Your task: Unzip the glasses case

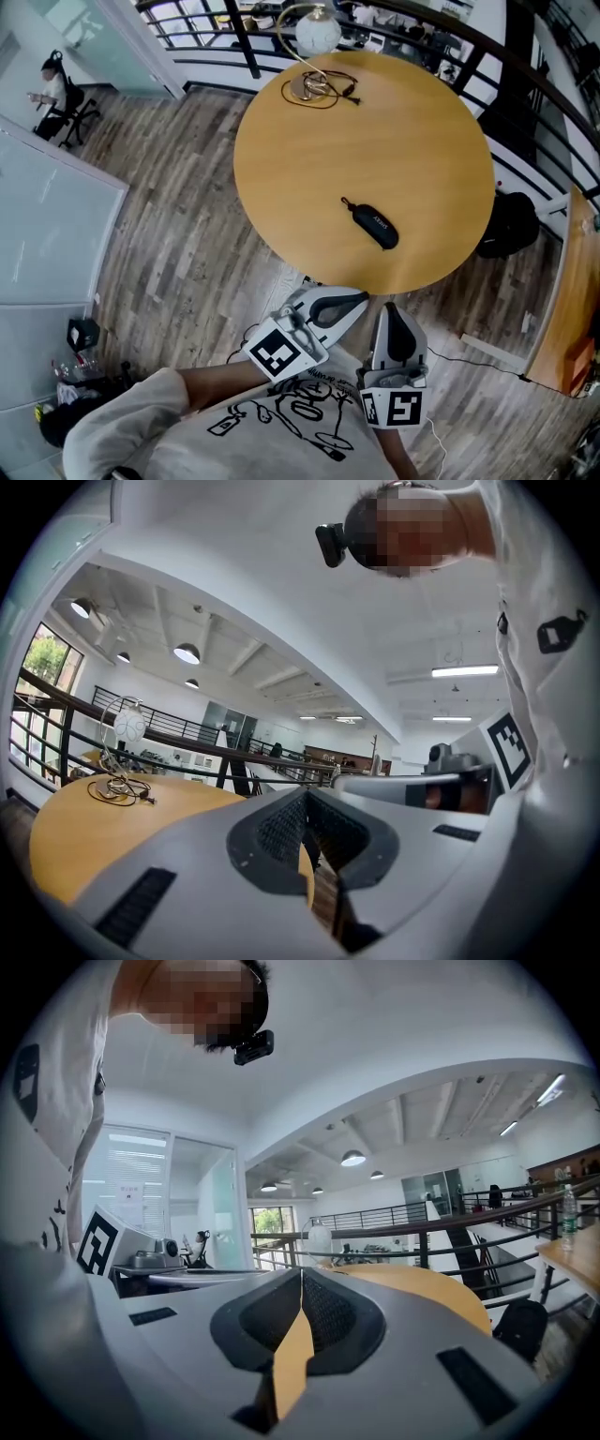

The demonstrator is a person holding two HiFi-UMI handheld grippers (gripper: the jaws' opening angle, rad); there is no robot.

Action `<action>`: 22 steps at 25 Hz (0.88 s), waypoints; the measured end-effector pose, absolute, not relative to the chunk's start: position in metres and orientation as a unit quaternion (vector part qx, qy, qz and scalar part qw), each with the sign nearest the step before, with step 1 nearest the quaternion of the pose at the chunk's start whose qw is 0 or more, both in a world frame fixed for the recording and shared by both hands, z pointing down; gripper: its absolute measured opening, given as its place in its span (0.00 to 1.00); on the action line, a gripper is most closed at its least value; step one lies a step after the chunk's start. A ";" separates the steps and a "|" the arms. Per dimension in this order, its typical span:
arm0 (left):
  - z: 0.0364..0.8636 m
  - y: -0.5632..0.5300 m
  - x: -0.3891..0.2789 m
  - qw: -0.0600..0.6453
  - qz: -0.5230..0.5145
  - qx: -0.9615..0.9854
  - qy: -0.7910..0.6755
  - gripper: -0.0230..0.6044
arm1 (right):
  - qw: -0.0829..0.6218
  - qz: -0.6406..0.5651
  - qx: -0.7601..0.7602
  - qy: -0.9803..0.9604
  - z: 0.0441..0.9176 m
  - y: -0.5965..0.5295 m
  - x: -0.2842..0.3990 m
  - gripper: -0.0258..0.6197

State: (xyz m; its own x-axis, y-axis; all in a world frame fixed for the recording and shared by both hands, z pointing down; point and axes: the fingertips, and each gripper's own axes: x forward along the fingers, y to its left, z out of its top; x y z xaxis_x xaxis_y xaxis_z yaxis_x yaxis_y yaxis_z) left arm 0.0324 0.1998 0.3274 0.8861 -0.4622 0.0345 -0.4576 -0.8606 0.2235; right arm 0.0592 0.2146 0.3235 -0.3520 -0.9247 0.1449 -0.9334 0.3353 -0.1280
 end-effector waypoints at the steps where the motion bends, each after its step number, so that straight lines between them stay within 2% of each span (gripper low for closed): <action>1: 0.327 0.189 0.029 0.116 -0.011 0.964 -0.238 0.05 | 0.025 0.095 0.568 -0.817 0.323 0.203 0.056 0.07; 14: 0.321 0.066 -0.004 0.129 -0.018 0.967 -0.218 0.05 | 0.041 0.083 0.581 -0.809 0.312 0.080 0.018 0.07; 22: 0.328 0.035 -0.013 0.143 -0.008 0.970 -0.199 0.05 | 0.054 0.096 0.593 -0.798 0.319 0.049 0.004 0.07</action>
State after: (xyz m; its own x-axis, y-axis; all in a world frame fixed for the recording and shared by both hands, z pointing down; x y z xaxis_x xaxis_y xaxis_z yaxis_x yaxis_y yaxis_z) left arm -0.0135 0.0348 0.3275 0.9209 -0.3874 0.0424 -0.3831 -0.8800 0.2808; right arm 0.0043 0.0489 0.3190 -0.2916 -0.9354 0.1997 -0.9561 0.2790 -0.0893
